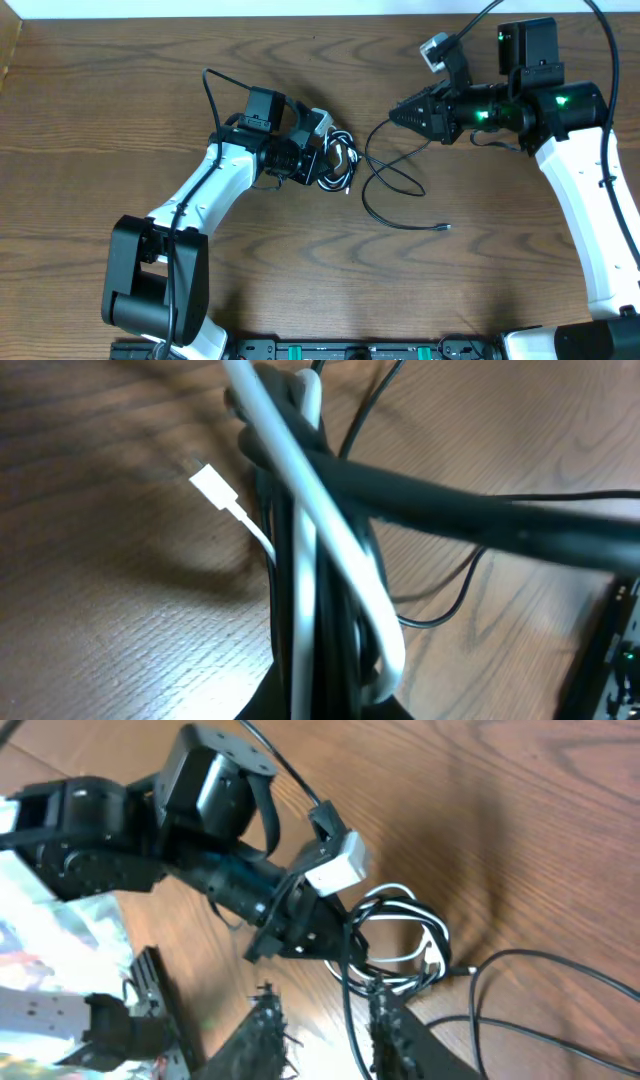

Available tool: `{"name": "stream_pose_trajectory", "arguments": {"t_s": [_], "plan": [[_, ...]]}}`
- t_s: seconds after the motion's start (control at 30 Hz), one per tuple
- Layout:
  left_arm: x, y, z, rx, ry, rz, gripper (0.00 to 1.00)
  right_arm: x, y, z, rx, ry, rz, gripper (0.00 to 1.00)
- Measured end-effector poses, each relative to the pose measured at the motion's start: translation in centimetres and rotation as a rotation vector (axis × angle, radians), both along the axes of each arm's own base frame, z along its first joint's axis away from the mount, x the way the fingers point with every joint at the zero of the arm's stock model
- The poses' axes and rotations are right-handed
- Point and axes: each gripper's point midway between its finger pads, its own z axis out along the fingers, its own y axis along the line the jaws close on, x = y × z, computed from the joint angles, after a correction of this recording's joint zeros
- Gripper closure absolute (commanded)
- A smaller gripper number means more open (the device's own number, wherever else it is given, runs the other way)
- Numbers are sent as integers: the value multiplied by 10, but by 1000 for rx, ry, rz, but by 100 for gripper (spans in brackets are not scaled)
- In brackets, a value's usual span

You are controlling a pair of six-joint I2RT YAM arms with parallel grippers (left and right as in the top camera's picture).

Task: Untangle cables
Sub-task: 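Move the right gripper back in and grasp the bundle beside left gripper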

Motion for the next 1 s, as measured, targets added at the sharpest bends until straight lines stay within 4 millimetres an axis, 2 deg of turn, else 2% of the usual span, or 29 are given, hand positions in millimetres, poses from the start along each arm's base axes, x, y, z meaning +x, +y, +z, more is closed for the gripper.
{"name": "stream_pose_trajectory", "arguments": {"t_s": [0.03, 0.07, 0.1, 0.13, 0.27, 0.4, 0.53, 0.63, 0.67, 0.7, 0.77, 0.87, 0.93, 1.0], "plan": [[0, 0, 0, 0, 0, 0, 75, 1, -3, -4, -23, 3, -15, 70], [0, 0, 0, 1, -1, -1, 59, 3, -4, -5, -35, 1, -24, 70], [0, 0, 0, -1, 3, 3, 50, 4, -6, -7, -46, -1, -32, 70], [0, 0, 0, -1, 4, 4, 34, 5, -7, -8, -56, -2, -39, 70], [1, 3, 0, -6, 34, 44, 30, 7, -10, -11, -78, -6, -56, 69], [8, 14, 3, -18, 68, 122, 30, 8, -11, -12, -87, -7, -63, 69], [13, 29, 24, -37, 46, 184, 30, 9, -12, -13, -91, -6, -65, 68], [12, 39, 52, -47, -9, 219, 30, 11, -12, -16, -93, 3, -65, 68], [10, 41, 59, -46, -24, 227, 32, 11, -11, -18, -94, 7, -65, 68], [9, 43, 66, -42, -42, 234, 38, 12, -11, -20, -96, 14, -65, 68], [7, 47, 74, -29, -63, 250, 63, 15, -11, -26, -100, 29, -65, 68], [9, 52, 82, -12, -101, 271, 85, 17, -11, -34, -106, 48, -65, 68], [12, 53, 83, -5, -114, 281, 91, 19, -10, -38, -109, 59, -64, 69], [15, 55, 80, 2, -111, 294, 91, 19, -7, -43, -113, 71, -57, 69]]}}
